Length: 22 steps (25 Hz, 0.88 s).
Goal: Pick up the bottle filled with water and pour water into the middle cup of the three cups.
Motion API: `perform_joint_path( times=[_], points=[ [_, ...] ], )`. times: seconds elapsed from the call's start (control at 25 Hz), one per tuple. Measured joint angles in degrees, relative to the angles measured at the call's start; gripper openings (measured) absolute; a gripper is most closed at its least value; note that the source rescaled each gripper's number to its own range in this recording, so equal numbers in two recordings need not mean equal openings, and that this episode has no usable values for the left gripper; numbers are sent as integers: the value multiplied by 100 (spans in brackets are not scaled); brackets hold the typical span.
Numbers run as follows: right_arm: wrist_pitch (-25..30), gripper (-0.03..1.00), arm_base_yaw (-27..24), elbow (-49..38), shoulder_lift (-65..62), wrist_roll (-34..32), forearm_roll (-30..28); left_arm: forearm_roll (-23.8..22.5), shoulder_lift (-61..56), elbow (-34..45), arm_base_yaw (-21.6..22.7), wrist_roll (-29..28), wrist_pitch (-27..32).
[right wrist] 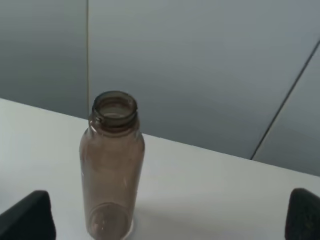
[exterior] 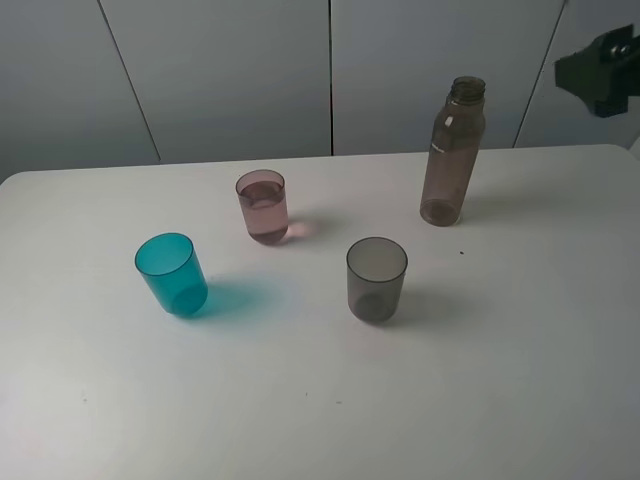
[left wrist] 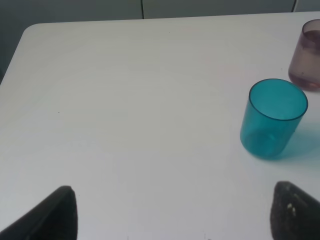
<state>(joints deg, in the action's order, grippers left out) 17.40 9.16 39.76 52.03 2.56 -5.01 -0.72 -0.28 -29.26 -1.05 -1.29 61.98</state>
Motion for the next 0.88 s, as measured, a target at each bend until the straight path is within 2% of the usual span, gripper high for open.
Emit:
perform_joint_path(
  times=[0.16, 0.28, 0.44, 0.56, 0.88],
  points=[
    [1990, 100, 0, 403, -1172, 0, 311, 0, 0, 0, 0, 0, 0],
    [3115, 100, 0, 411, -1972, 10, 377, 0, 0, 0, 0, 0, 0],
    [4271, 100, 0, 223, -2913, 17, 415, 0, 0, 0, 0, 0, 0],
    [4738, 100, 0, -153, -3541, 22, 501, 0, 0, 0, 0, 12, 0],
    [4717, 100, 0, -952, -4858, 22, 785, 0, 0, 0, 0, 12, 0]
  ],
)
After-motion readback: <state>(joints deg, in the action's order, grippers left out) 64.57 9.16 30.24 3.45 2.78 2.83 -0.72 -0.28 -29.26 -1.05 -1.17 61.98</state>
